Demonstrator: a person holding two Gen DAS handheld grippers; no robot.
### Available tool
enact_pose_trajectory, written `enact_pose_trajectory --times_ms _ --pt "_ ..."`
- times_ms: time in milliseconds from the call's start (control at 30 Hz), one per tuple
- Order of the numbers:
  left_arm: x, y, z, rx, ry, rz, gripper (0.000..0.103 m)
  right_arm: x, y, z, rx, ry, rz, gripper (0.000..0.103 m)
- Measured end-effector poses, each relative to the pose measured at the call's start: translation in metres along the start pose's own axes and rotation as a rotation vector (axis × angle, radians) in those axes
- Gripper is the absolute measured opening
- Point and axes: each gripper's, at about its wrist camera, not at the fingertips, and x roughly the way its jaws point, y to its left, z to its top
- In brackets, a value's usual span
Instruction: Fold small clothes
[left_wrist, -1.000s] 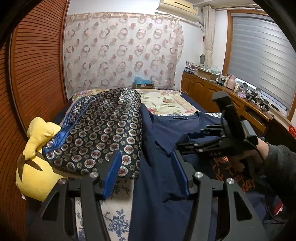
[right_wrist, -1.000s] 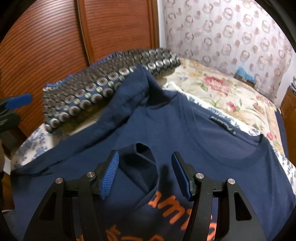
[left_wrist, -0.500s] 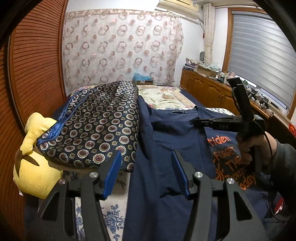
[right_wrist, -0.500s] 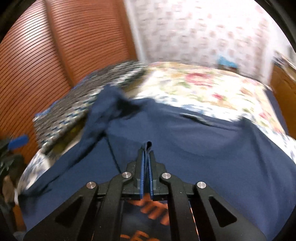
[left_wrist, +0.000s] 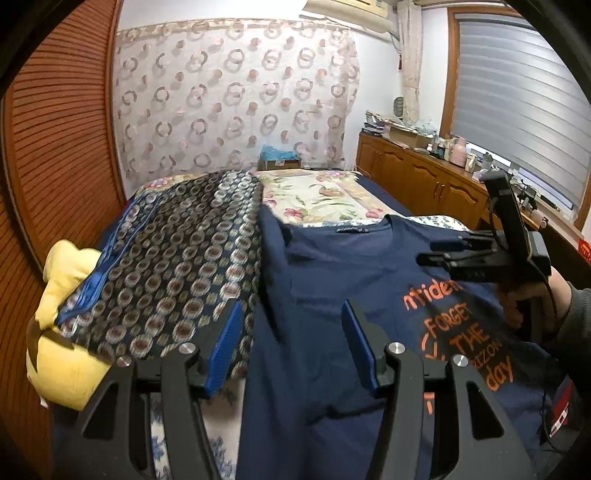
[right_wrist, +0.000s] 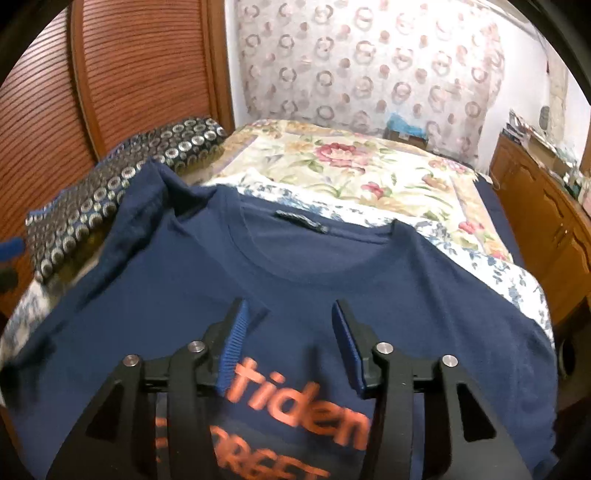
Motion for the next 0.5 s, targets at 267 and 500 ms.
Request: enact_pose_trajectory --times_ms 267,500 --pt "0.04 -0.018 0.03 0.084 0.053 -0.025 0.04 0.001 -0.042 -0.028 -0.014 0.064 -0.019 0.048" --pt "0.081 -0.025 0.055 0.155 0.127 0.047 0.031 0.005 -0.063 -0.039 -0.015 0.075 0.012 0.049"
